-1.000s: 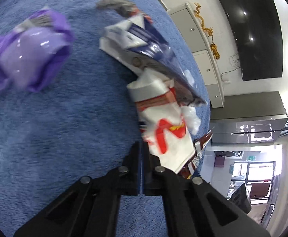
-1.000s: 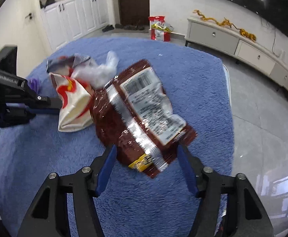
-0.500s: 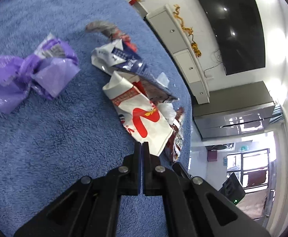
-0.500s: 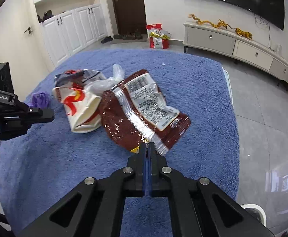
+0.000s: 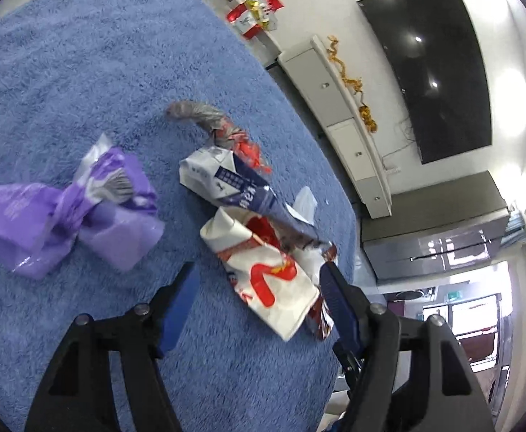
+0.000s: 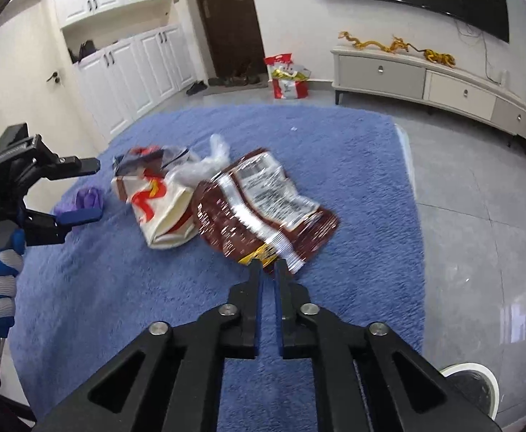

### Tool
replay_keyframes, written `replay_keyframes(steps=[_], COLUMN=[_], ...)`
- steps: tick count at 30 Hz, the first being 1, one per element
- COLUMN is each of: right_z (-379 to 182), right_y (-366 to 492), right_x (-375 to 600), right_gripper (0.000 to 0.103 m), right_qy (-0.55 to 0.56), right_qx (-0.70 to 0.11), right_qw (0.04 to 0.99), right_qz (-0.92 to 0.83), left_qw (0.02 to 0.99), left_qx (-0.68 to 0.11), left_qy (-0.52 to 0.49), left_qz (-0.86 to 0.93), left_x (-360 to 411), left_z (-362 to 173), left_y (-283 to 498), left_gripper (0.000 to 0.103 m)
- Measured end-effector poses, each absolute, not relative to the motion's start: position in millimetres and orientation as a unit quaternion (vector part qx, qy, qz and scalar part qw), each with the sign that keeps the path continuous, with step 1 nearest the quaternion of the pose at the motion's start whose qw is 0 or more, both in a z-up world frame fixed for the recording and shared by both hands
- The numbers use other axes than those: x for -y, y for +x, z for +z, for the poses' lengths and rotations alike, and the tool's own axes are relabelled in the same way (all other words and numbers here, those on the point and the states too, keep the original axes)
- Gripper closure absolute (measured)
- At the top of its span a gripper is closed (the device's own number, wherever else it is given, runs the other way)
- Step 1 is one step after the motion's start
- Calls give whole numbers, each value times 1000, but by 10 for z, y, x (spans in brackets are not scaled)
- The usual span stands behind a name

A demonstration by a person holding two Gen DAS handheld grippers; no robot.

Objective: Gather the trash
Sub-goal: 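Grasp the white-and-red paper bag with the left tool while the right tool grasps the brown wrapper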

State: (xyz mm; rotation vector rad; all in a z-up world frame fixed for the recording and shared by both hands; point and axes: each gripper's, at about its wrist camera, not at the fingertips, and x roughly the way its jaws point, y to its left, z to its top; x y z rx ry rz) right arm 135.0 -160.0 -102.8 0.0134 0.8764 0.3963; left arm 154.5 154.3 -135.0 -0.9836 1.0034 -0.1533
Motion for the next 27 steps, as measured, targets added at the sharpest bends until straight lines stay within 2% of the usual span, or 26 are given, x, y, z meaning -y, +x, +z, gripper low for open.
replay_keyframes(steps=[5,10,15,18,22,24,25,27], right_z=[-1033,-1115,-1260,-1274,-1285,-1291,-1288,-1289], right_y=[1624,1946,2219,2279,2273,2233,2201,2148], right_x=[1681,1678,1593,1533,1460,1422,1389,1354], right_gripper=[62,44,42,35,34,39,45,50], right_qy=[32,54,54,41,21,7,-4,-16], right_qx=[-422,-429,-446,-446,-446,-445,-445,-445], right_qw=[887,881,868,866,863,862,861,859], right_qz=[185,191,210,221,236,242,247,252], left_qw=[746,748,732,728,734,742,743,737], left_qx=[-478,-486,-480,-477,-479,-483,-483,-481], left_qy=[-462,-451,-482,-492,-481,-465,-463,-475], left_qz=[-48,-33,-26,-22,-12,-1,0,-8], left_x=[-1434,-1367,-1448,-1483,-1445,-1399,-1367,-1383], left_z=[-1451,-1499,-1547,-1570,-1543,-1525,-1509,-1532], left_y=[1717,1772,1792,1815,1849,1852,1866,1845], left_gripper=[38,46,46,46,47,55,57,59])
